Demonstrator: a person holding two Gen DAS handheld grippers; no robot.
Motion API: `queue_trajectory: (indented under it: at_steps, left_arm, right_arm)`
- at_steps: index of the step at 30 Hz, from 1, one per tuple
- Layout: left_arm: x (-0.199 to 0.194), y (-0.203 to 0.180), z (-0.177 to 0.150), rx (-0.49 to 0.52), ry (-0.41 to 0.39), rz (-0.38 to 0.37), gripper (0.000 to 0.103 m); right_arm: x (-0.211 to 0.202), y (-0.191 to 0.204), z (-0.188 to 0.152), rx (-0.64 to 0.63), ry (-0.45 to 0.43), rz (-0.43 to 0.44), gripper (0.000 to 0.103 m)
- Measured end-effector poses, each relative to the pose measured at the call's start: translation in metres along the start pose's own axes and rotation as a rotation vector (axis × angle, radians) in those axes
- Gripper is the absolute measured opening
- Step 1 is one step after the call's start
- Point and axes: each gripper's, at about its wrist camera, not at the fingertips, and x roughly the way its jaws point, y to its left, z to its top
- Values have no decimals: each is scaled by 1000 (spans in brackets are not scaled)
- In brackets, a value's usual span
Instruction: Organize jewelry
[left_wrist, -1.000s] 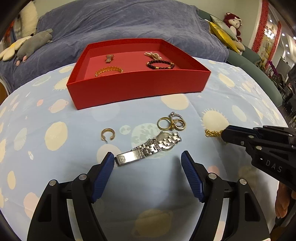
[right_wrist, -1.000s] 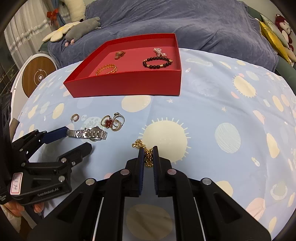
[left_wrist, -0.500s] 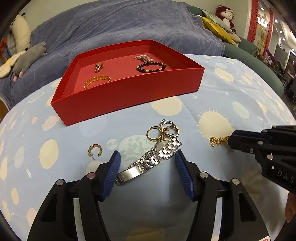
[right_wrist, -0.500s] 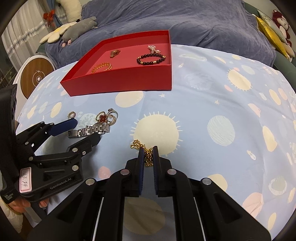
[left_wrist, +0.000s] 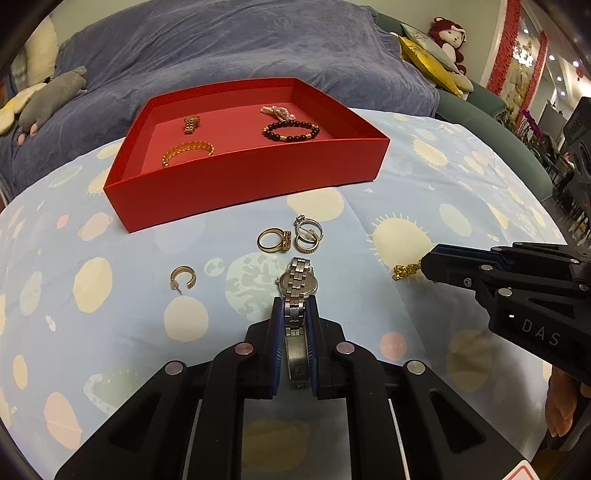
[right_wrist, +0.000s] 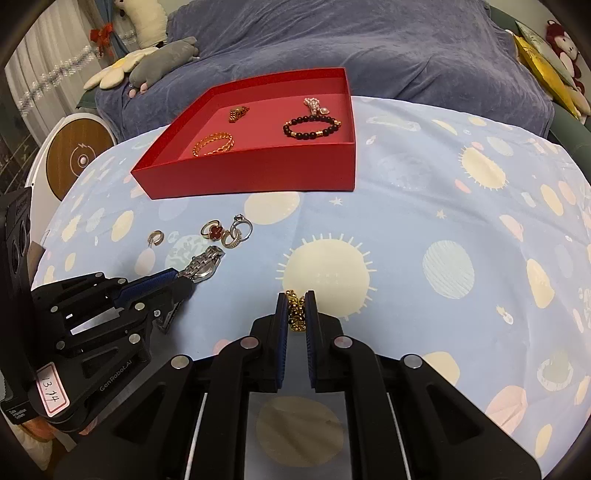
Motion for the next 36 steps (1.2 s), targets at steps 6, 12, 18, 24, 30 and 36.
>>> queue_trajectory:
  at_steps: [6, 12, 18, 24, 30, 36]
  left_arm:
    - [-21, 5, -2, -27, -19, -10, 9]
    - [-34, 14, -2, -53, -34, 2, 9]
    - [-40, 24, -4, -71, -44, 11, 9]
    - [-38, 25, -4, -75, -39, 11, 9]
    - [-36, 23, -5, -73, -33, 5, 9]
    - [-36, 23, -5, -78, -32, 7, 9]
  right_arm:
    - [-6, 9, 8, -4, -26, 19, 2]
    - [-9, 19, 16, -22, -43, 18, 0]
    - [2, -4, 6, 36, 2, 2, 24]
    - [13, 8, -5, -28, 36, 8, 33]
    - [25, 10, -4, -55, 38, -24, 28]
    - [24, 9, -4, -61, 27, -41, 9]
